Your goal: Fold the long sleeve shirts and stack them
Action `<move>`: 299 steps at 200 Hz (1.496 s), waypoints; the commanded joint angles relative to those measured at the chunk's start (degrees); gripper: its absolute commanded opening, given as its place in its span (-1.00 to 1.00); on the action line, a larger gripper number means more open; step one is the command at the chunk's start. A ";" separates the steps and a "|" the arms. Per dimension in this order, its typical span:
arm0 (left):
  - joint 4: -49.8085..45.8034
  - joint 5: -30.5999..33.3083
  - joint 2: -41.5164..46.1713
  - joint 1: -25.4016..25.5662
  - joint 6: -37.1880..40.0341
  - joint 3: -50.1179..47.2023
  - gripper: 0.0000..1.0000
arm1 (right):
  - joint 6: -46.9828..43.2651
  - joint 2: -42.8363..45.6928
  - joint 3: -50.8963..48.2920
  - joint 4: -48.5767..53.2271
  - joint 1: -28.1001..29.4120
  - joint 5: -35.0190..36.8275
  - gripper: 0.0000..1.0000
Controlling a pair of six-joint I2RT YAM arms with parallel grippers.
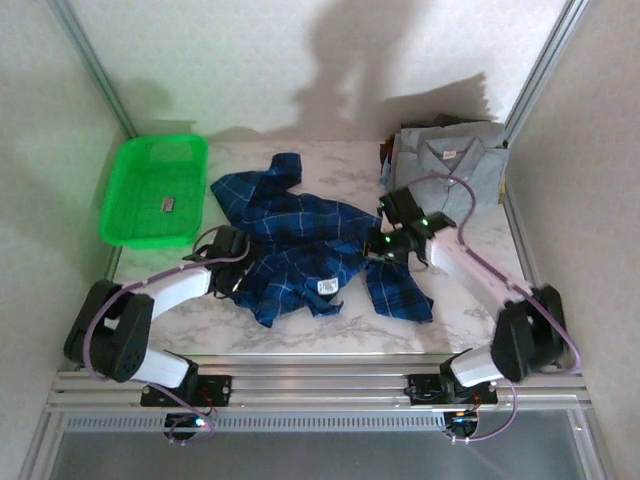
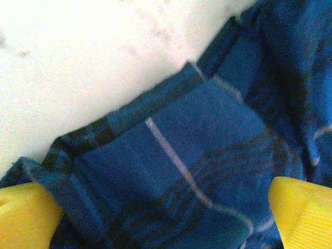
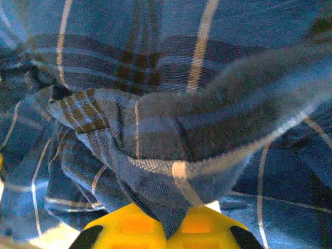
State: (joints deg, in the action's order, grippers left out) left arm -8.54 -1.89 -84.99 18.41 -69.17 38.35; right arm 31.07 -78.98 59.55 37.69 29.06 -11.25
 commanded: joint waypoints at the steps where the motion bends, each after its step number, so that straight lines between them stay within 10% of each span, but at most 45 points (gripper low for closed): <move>1: -2.85 0.80 -8.81 -1.35 3.42 -0.20 0.97 | -3.57 3.68 -10.18 0.37 -0.15 -4.99 -1.00; 40: -2.75 1.10 -15.98 -1.63 5.47 6.09 0.96 | -0.55 11.22 -22.45 5.27 -0.21 0.32 -0.82; 66: -2.22 2.10 -17.39 -1.63 8.65 9.88 0.92 | 1.78 13.02 -22.33 5.90 -0.19 0.39 -0.03; 107: -4.06 4.62 -12.79 -1.28 19.63 17.36 0.99 | -1.31 19.51 -7.34 13.27 -0.89 7.67 0.64; 229: -36.21 -9.90 19.71 9.47 6.58 9.64 0.98 | -22.21 -27.22 24.61 6.60 -8.93 6.26 0.59; 299: -13.87 -14.19 19.00 10.33 -5.54 -5.96 0.96 | -25.69 -40.77 32.29 6.32 -8.89 3.46 0.57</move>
State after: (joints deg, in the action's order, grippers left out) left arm -32.77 -14.66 -62.39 28.58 -68.77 34.11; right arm 7.75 -117.34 89.19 43.51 20.23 -4.99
